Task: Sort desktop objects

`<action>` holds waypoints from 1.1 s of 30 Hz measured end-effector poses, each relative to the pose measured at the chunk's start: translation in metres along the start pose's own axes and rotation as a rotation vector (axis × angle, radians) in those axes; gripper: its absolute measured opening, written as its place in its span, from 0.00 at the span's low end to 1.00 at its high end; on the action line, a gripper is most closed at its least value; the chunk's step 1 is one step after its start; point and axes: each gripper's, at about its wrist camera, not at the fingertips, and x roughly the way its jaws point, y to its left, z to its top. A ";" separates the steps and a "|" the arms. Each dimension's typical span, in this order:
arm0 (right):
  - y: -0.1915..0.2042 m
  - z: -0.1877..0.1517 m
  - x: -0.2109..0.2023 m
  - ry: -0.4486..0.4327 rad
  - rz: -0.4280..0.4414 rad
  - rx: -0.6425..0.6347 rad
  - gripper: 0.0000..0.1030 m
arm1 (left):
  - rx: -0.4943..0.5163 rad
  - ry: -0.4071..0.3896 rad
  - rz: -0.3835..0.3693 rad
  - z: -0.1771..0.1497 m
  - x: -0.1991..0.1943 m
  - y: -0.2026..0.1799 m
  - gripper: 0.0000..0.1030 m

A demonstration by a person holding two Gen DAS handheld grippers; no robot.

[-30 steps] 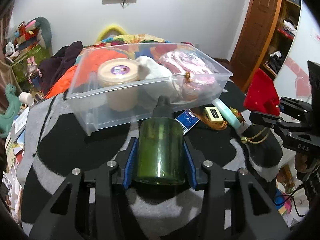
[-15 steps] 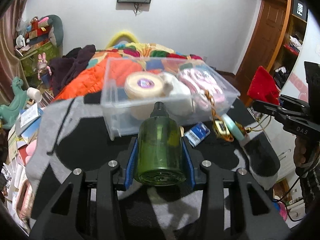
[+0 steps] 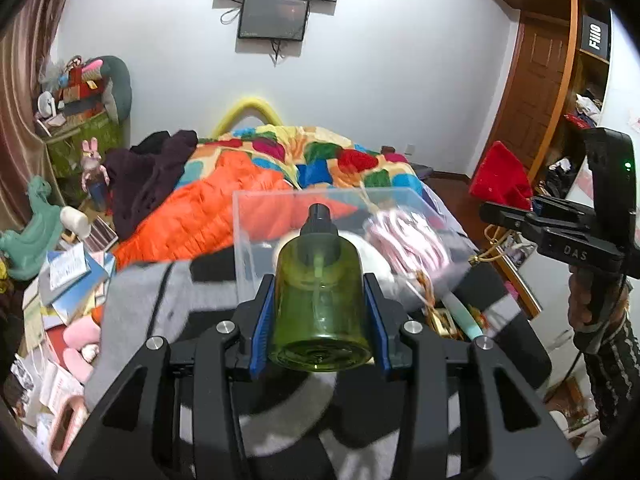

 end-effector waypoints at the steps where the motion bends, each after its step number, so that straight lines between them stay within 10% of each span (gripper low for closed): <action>1: 0.000 0.004 0.001 -0.003 0.007 0.000 0.34 | -0.002 0.001 -0.007 0.005 0.002 0.002 0.40; 33: 0.023 -0.012 0.095 0.183 0.036 -0.056 0.36 | -0.034 0.236 -0.226 0.040 0.116 -0.021 0.40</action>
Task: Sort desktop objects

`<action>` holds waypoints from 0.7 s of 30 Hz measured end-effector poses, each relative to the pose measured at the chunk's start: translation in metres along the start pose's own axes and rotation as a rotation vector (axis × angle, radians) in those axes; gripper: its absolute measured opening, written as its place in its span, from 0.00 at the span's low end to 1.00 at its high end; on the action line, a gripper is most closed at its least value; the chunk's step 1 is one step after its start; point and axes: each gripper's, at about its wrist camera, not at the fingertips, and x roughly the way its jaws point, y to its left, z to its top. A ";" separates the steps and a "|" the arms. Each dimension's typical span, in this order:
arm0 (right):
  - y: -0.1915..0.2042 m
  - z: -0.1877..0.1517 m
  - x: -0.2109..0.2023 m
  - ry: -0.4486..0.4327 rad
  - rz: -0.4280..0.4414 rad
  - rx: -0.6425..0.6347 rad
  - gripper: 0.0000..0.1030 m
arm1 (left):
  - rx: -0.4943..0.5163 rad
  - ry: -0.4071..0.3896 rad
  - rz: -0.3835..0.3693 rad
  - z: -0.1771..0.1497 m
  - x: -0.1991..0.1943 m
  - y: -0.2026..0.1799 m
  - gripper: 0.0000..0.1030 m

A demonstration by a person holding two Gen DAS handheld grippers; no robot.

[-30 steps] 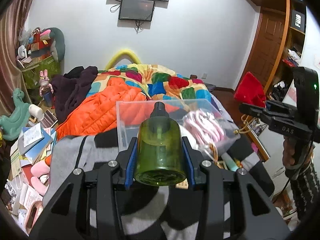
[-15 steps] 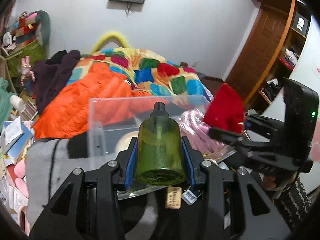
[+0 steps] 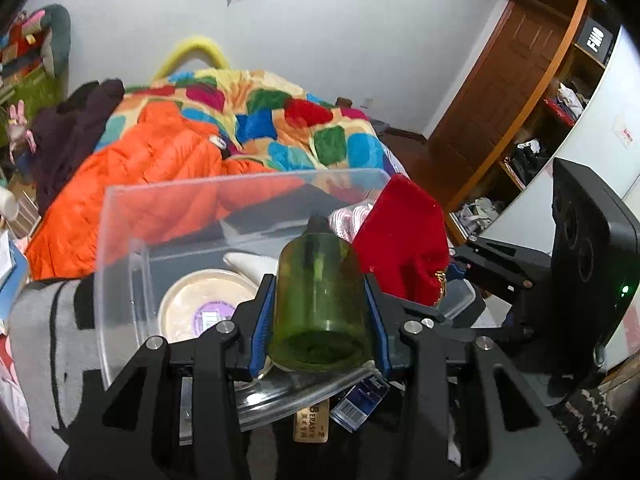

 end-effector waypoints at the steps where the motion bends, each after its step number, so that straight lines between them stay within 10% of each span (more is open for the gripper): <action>1: -0.001 0.000 0.001 0.007 -0.003 0.006 0.37 | 0.003 0.000 -0.006 0.000 0.000 -0.001 0.40; 9: 0.006 -0.004 -0.011 -0.009 -0.034 -0.027 0.43 | 0.052 -0.011 -0.007 -0.003 -0.008 -0.012 0.40; 21: 0.006 -0.012 -0.045 -0.101 -0.104 -0.013 0.79 | 0.124 -0.081 0.069 -0.016 -0.038 -0.026 0.47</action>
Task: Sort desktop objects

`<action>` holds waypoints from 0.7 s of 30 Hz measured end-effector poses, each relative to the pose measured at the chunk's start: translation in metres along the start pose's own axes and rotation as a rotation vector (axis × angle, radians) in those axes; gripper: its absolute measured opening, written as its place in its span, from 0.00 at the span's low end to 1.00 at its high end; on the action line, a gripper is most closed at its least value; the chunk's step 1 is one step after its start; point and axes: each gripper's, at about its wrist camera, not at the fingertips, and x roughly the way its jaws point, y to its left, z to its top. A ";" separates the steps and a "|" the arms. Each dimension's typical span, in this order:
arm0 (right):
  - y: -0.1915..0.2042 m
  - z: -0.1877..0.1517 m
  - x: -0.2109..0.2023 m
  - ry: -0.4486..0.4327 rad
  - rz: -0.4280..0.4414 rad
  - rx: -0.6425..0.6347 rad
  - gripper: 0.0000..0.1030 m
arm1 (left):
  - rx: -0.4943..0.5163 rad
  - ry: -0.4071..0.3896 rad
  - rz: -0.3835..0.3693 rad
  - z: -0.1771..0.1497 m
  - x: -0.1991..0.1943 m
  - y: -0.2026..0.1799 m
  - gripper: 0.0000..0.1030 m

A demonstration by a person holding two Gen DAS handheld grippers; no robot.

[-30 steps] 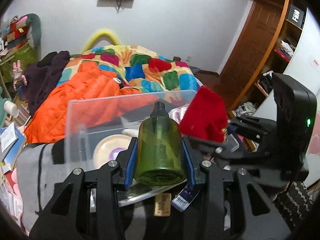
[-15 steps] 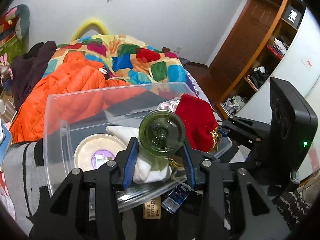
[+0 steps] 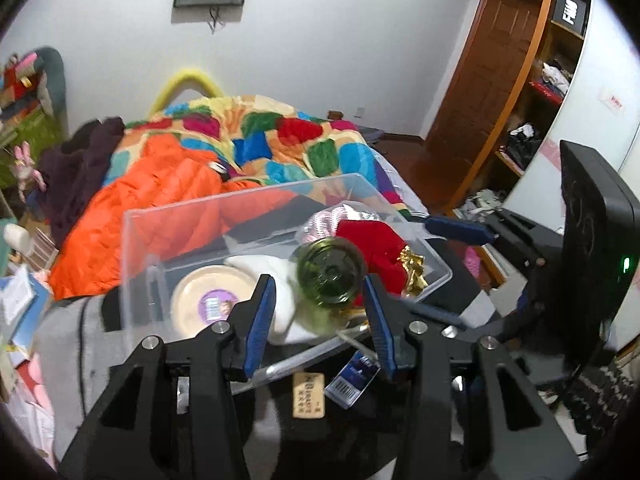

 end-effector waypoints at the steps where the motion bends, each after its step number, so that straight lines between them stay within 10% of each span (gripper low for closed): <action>1: -0.001 -0.001 -0.002 -0.002 -0.003 0.004 0.79 | 0.008 -0.013 0.026 -0.003 -0.005 -0.001 0.54; 21: -0.017 -0.076 -0.032 0.045 -0.109 0.003 0.79 | 0.054 0.050 0.105 -0.075 -0.025 -0.002 0.74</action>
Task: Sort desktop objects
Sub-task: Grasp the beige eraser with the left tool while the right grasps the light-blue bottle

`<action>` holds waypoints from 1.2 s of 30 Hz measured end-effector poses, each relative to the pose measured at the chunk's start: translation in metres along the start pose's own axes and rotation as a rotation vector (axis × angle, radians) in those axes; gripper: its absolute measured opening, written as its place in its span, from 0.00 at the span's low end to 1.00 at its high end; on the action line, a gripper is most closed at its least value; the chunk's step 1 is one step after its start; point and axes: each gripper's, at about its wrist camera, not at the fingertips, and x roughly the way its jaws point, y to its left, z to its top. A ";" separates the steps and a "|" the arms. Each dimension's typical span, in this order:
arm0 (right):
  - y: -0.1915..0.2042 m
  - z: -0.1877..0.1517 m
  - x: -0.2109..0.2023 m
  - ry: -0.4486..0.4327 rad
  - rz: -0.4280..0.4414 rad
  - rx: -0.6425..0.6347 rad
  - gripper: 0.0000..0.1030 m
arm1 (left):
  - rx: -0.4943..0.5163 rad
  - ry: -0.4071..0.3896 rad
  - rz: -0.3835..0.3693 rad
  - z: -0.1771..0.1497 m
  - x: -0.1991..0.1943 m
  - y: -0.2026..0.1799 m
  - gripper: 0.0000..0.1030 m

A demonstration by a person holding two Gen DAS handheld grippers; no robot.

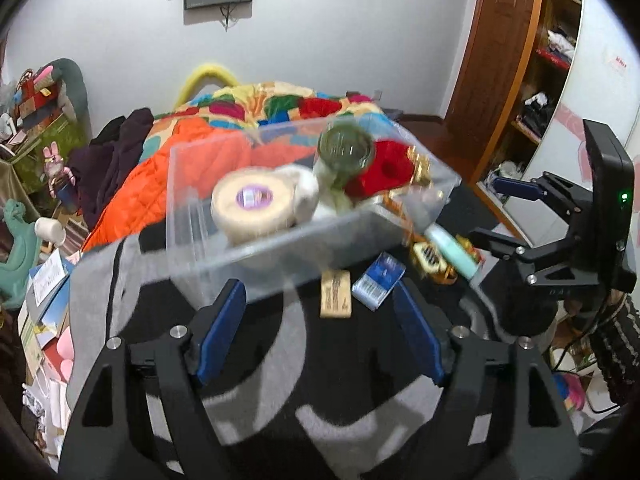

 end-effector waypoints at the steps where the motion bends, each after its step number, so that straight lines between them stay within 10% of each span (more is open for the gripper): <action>1: -0.001 -0.002 0.001 0.008 0.002 0.005 0.79 | 0.001 0.009 0.002 -0.004 0.002 0.000 0.74; 9: 0.000 -0.015 -0.001 -0.023 0.005 0.019 0.76 | 0.003 0.067 -0.005 -0.019 0.019 -0.002 0.74; 18: -0.005 -0.011 0.029 0.067 0.105 0.093 0.38 | 0.029 0.068 -0.001 -0.017 0.032 -0.012 0.58; 26: -0.002 -0.016 0.036 0.092 0.154 0.089 0.28 | 0.014 0.138 -0.023 -0.019 0.060 -0.014 0.35; 36: 0.007 -0.015 0.051 0.116 0.161 0.064 0.27 | -0.024 0.138 -0.002 -0.006 0.079 -0.014 0.35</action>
